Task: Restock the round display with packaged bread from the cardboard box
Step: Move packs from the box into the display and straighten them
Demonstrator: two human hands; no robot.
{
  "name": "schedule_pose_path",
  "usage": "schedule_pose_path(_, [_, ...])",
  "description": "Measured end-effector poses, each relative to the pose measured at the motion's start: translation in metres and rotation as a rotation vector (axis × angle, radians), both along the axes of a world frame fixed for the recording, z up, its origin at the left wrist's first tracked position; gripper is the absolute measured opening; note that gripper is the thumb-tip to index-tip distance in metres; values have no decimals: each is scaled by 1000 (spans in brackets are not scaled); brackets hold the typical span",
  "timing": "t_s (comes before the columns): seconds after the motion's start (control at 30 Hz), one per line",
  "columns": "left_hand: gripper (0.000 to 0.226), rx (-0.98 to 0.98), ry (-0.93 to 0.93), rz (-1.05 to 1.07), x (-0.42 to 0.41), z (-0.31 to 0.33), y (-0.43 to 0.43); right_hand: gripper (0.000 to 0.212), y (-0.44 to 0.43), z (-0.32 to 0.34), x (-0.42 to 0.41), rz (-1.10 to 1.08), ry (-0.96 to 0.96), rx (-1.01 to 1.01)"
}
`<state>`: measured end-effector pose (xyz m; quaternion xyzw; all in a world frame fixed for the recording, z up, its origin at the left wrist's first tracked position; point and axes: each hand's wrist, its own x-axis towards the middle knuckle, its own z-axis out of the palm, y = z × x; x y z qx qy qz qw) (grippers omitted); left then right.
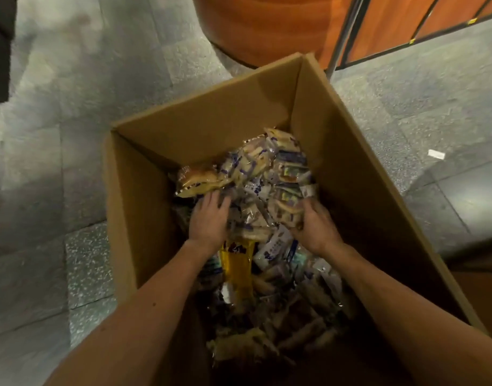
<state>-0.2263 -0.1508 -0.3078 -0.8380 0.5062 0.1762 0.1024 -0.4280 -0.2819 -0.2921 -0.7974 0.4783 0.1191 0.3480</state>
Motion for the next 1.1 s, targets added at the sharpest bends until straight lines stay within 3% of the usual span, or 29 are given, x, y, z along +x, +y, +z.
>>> schedule_pose_path(0.13, [108, 193, -154, -160, 30, -37, -9, 101, -14, -43, 9, -15, -24, -23])
schedule_pose_path(0.27, [127, 193, -109, -67, 27, -54, -11, 125, -12, -63, 15, -35, 19, -17])
schedule_pose_path(0.43, [73, 102, -211, -25, 20, -45, -28, 125, -13, -72, 14, -165, 92, -5])
schedule_pose_path(0.57, [67, 146, -163, -26, 24, -32, -28, 115, -20, -77, 18, -262, 11, 88])
schedule_pose_path(0.7, [62, 157, -106, -40, 18, -26, -24, 108, -24, -79, 30, -186, 92, 58])
schedule_pose_path(0.87, [49, 71, 277, 34, 29, 13, -32, 82, -31, -87, 27, -166, 146, -13])
schedule_pose_path(1.1, [5, -44, 798, 326, 48, 42, -24, 50, -32, -61, 19, -98, 51, 21])
